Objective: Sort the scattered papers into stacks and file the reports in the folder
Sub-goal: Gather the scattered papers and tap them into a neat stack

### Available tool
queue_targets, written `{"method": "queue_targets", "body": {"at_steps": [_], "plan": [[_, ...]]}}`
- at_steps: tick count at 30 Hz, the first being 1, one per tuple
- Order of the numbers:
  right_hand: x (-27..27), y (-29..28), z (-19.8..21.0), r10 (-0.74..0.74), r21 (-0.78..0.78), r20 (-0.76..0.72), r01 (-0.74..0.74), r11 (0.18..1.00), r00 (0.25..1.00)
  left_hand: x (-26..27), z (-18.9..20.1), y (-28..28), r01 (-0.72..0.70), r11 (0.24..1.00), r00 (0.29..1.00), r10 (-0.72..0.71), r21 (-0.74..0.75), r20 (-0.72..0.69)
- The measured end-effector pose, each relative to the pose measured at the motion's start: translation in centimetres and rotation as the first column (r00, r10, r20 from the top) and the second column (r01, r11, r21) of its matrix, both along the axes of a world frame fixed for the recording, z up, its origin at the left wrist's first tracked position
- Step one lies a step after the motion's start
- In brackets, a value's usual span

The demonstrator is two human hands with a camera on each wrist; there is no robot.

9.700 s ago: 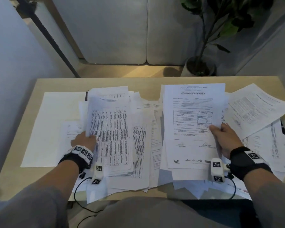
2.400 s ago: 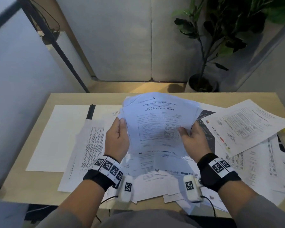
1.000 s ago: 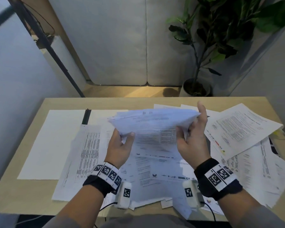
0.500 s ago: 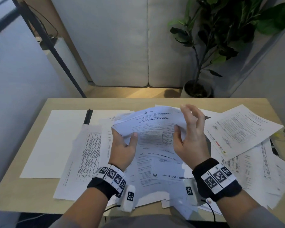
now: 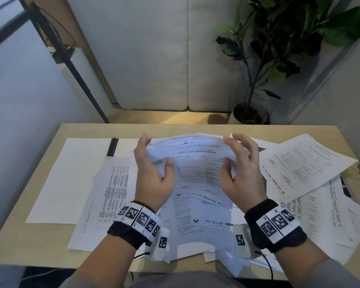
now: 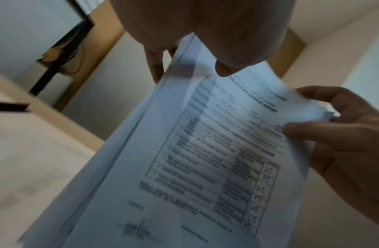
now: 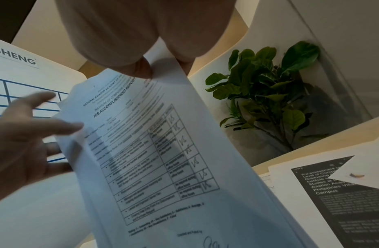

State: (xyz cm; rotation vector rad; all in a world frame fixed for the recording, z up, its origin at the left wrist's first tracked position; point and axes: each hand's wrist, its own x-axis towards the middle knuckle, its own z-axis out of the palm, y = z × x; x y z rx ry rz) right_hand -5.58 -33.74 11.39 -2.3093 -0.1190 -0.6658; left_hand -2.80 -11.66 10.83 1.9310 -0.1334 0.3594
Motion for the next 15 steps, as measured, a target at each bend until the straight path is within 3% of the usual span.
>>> {"method": "queue_targets", "body": {"at_steps": [2, 4, 8, 15], "plan": [[-0.1, -0.1, -0.2, 0.013, 0.002, 0.008, -0.013, 1.0, 1.0, 0.0, 1.0, -0.2, 0.002, 0.982, 0.987, -0.032, 0.188, 0.156], [-0.1, 0.0, -0.2, 0.03, 0.005, 0.022, -0.031, 1.0, 0.999, -0.2, 2.0, -0.7, -0.007, 0.96, 0.978, -0.052, 0.281, 0.201], [-0.2, 0.2, -0.2, 0.061, -0.012, 0.043, -0.061, 0.998, 0.997, -0.4, 2.9, -1.0, -0.008, 0.979, 0.989, -0.023, 0.206, 0.147], [-0.5, 0.1, -0.6, 0.07, 0.057, 0.039, -0.072, 0.996, 0.997, 0.9, 3.5, -0.6, -0.043, 0.995, 0.983, 0.025, 0.093, 0.183]]}}
